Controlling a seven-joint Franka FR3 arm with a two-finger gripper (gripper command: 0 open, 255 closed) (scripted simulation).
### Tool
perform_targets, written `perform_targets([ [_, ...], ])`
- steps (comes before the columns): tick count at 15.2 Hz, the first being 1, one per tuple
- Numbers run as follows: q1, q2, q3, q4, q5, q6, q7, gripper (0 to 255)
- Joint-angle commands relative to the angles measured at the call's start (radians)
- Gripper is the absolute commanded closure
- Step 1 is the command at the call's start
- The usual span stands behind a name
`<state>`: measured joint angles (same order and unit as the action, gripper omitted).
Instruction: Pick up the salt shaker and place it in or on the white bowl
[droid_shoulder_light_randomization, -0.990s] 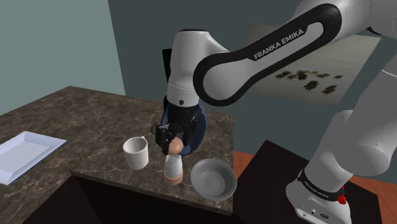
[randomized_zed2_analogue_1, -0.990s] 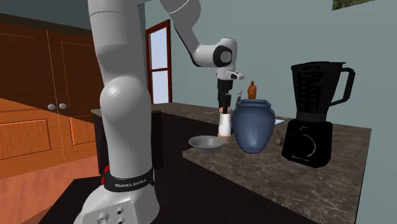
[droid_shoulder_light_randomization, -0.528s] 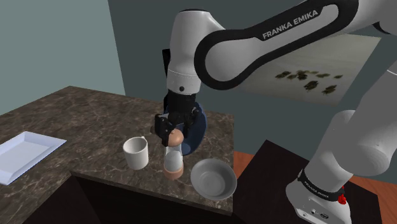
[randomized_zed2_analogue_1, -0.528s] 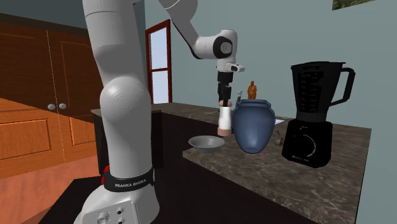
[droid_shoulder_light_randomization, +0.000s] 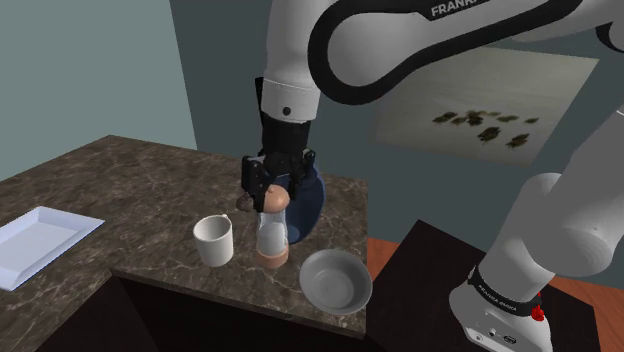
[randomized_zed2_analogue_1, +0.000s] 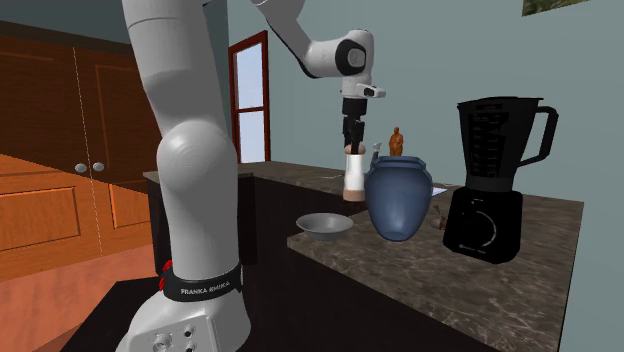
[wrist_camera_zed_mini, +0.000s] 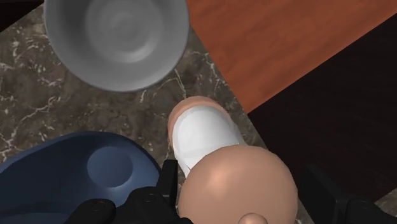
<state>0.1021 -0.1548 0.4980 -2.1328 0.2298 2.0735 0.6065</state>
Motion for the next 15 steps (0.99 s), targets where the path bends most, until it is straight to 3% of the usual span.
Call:
perform_targets([
  [1, 0.000, -0.007, -0.002, 0.019, 0.001, -0.026, 0.002, 255],
  [5, -0.002, -0.019, -0.007, 0.061, 0.001, -0.079, 0.006, 255],
  [15, 0.045, -0.424, -0.121, -0.136, 0.118, -0.290, -0.084, 255],
])
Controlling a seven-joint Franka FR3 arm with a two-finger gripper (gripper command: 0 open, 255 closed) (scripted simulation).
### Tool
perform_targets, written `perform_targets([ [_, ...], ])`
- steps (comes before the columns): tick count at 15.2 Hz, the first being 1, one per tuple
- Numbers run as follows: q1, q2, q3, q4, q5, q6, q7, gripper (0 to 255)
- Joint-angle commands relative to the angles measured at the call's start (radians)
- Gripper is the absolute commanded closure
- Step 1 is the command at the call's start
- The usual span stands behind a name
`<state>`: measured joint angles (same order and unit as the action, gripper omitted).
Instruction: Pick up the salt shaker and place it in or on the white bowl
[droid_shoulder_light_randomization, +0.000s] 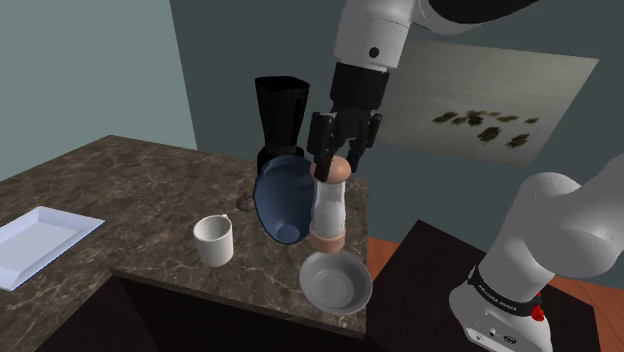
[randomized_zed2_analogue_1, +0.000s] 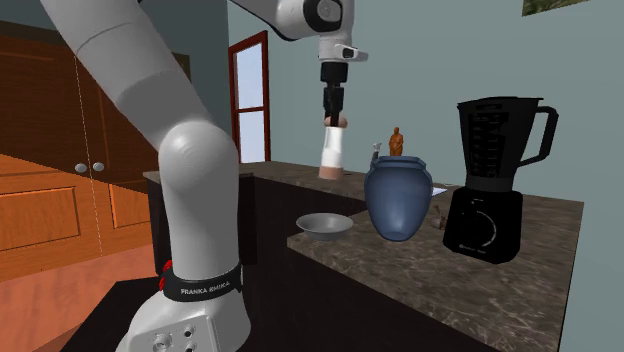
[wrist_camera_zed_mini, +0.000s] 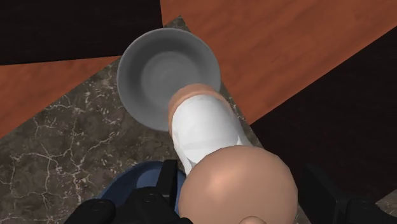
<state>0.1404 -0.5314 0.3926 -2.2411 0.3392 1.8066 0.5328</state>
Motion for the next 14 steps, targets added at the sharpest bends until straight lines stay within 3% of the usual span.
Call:
perform_targets([
  [1, 0.013, -0.084, -0.029, -0.040, 0.012, -0.049, -0.015, 255],
  [3, 0.024, -0.152, -0.053, -0.061, 0.015, -0.100, -0.020, 255],
  [14, 0.036, -0.161, -0.025, -0.211, 0.044, 0.040, -0.044, 255],
])
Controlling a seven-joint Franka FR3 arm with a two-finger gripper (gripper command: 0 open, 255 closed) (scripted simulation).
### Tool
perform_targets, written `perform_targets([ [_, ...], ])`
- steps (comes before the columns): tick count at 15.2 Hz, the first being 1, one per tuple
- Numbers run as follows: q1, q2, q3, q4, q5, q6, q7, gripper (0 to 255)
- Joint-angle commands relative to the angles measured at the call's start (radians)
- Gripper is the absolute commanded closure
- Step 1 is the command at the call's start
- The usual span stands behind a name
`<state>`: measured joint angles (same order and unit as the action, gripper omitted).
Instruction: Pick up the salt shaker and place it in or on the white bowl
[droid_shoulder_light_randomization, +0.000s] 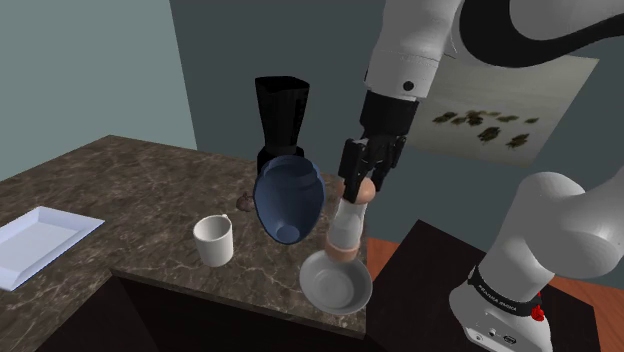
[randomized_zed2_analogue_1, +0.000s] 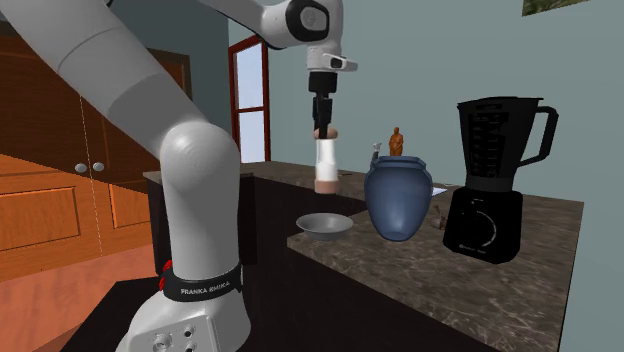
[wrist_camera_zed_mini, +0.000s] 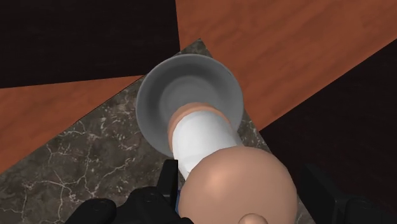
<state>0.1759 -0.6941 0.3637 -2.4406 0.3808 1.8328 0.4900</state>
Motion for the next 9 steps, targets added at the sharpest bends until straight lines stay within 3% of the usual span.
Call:
perform_targets([
  [1, 0.002, 0.003, 0.007, -0.024, 0.006, 0.027, -0.004, 255],
  [9, 0.010, 0.018, 0.032, -0.119, 0.031, 0.137, -0.021, 255],
])
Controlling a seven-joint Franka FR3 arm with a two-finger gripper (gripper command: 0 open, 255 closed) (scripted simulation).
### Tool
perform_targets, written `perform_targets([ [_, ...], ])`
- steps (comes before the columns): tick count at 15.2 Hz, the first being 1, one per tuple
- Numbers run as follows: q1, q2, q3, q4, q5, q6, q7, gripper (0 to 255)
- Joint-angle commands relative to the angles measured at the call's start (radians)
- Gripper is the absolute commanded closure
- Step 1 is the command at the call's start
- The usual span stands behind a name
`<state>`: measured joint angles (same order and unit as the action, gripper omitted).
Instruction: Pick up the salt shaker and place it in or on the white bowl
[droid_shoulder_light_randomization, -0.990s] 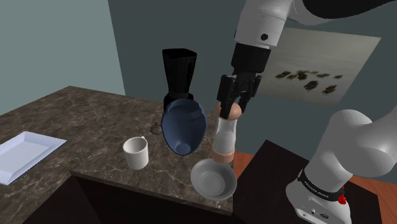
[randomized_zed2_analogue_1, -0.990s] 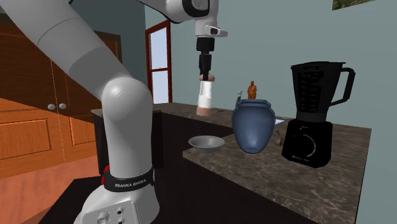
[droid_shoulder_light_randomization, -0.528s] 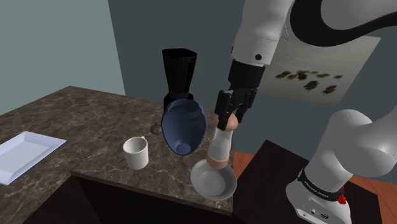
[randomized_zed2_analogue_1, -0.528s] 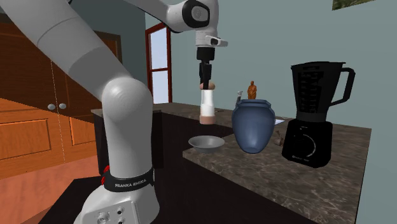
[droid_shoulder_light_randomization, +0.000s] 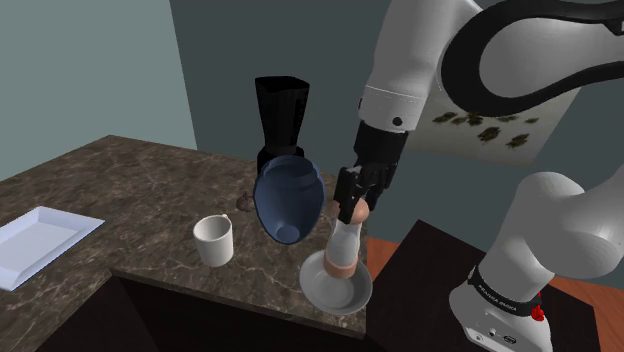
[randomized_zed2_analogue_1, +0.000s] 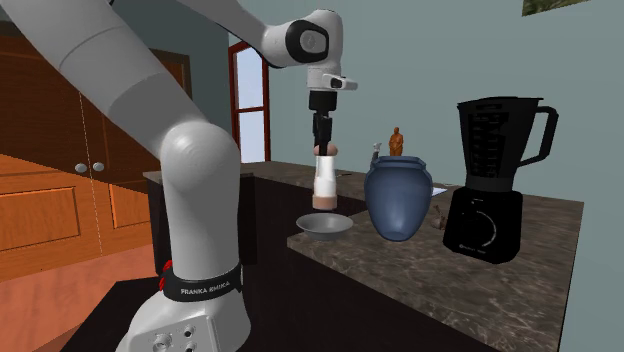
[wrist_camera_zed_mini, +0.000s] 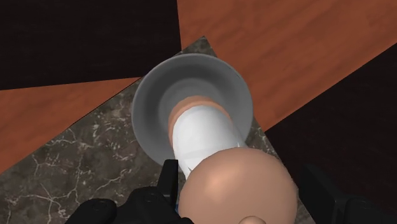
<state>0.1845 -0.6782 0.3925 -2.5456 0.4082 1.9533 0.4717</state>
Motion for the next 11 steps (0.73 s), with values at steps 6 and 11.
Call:
perform_targets([
  [6, 0.007, 0.026, 0.025, -0.078, 0.025, 0.104, -0.017, 255],
  [11, 0.009, 0.033, 0.029, -0.090, 0.030, 0.122, -0.019, 255],
])
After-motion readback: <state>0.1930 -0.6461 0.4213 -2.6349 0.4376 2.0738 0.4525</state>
